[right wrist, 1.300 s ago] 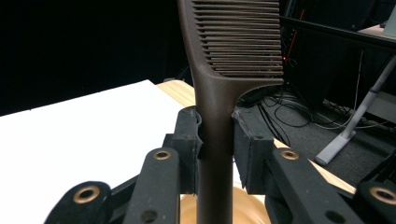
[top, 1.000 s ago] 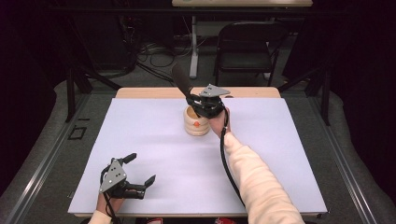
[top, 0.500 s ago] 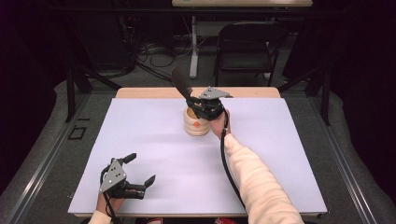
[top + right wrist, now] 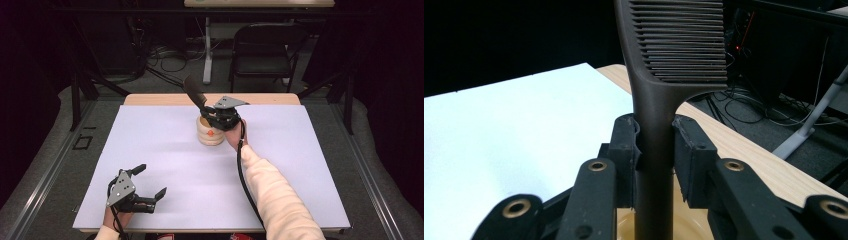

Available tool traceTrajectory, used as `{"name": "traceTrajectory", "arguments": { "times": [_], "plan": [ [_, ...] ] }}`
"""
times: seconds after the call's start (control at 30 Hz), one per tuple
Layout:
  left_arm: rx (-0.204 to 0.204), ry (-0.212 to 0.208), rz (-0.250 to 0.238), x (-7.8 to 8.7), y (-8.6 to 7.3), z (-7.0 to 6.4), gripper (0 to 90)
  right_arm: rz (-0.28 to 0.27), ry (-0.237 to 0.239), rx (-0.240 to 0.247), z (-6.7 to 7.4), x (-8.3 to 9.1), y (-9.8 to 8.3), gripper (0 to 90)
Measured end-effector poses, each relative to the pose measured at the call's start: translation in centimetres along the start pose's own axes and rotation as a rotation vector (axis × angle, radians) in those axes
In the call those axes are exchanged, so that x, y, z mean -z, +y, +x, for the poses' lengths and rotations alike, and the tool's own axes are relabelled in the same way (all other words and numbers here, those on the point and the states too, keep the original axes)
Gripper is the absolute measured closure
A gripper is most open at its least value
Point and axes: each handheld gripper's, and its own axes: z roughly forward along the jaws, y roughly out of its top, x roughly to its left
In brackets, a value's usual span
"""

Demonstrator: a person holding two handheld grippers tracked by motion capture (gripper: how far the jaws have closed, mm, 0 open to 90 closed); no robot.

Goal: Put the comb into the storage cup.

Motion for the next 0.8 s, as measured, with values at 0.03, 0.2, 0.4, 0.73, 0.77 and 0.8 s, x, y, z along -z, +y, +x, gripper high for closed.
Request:
{"name": "traceTrajectory", "arguments": {
  "times": [0.03,0.2,0.4,0.73,0.77,0.8],
  "plan": [
    [-0.001,0.000,0.000,0.00,0.00,0.00,0.3,0.002,0.002,-0.001,-0.01,-0.02,-0.07,72.4],
    [0.000,0.001,-0.001,0.00,0.01,0.00,0.2,0.009,0.003,0.000,-0.04,-0.06,-0.27,72.4],
    [0.000,0.000,-0.001,-0.01,0.01,0.01,0.3,0.016,0.003,0.004,-0.03,-0.03,-0.25,72.4],
    [0.001,0.000,-0.001,-0.02,0.00,0.02,0.3,0.032,0.007,0.005,-0.10,-0.09,-0.40,72.3],
    [0.001,0.000,-0.001,-0.02,0.00,0.02,0.3,0.033,0.007,0.006,-0.11,-0.09,-0.40,72.3],
    [0.001,0.000,-0.001,-0.01,0.00,0.02,0.3,0.035,0.009,0.007,-0.13,-0.11,-0.41,72.3]
  ]
}}
